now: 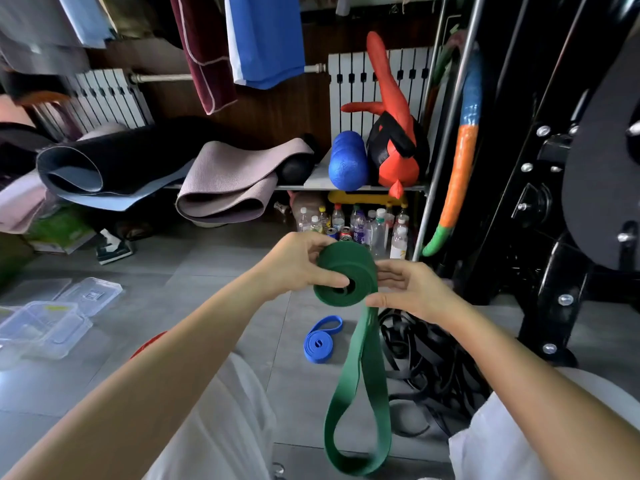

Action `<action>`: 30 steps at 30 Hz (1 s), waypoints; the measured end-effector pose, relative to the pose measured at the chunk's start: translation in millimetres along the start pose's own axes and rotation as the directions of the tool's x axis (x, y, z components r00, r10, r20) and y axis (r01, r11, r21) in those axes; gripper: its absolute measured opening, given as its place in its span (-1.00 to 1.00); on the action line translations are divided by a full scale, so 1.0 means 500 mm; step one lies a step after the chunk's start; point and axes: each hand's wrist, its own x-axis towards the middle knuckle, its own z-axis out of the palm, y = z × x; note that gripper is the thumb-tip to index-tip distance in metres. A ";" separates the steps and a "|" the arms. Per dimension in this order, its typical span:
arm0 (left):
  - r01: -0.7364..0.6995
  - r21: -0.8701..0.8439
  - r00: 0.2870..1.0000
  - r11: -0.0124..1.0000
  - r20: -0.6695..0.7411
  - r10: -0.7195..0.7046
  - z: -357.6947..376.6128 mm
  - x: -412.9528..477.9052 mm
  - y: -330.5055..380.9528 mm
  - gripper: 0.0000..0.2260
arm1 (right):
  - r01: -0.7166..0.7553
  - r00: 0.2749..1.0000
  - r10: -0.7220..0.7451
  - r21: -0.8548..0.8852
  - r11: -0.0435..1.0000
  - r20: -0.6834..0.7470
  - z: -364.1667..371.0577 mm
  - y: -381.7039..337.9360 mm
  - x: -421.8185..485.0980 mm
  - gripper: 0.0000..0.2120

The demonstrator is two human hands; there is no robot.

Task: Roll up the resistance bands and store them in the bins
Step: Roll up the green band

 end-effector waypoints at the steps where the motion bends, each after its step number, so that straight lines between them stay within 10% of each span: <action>1: 0.022 -0.087 1.000 0.996 -0.014 -0.023 -0.002 -0.003 -0.002 -0.64 | -0.005 1.000 0.005 0.020 1.000 -0.004 0.002 0.005 -0.002 -0.43; 10: 0.120 -0.591 0.989 0.798 0.002 -0.147 0.030 -0.027 -0.025 -0.63 | 0.109 0.986 -0.077 0.220 0.969 -0.150 0.022 0.008 0.011 -0.58; 14: 0.052 0.015 0.998 0.999 -0.038 -0.051 0.019 -0.014 -0.014 -0.43 | 0.069 0.996 -0.069 -0.009 0.998 -0.058 0.001 0.004 0.025 -0.57; 20: -0.092 0.598 0.985 0.796 0.171 -0.014 0.013 0.007 0.007 -0.41 | 0.050 0.999 -0.050 -0.192 0.980 0.002 0.007 -0.005 0.033 -0.60; 30: 0.001 -0.236 0.998 0.972 -0.068 -0.017 0.020 -0.014 -0.035 -0.54 | 0.013 0.999 -0.008 0.093 0.996 -0.049 0.001 0.038 0.002 -0.44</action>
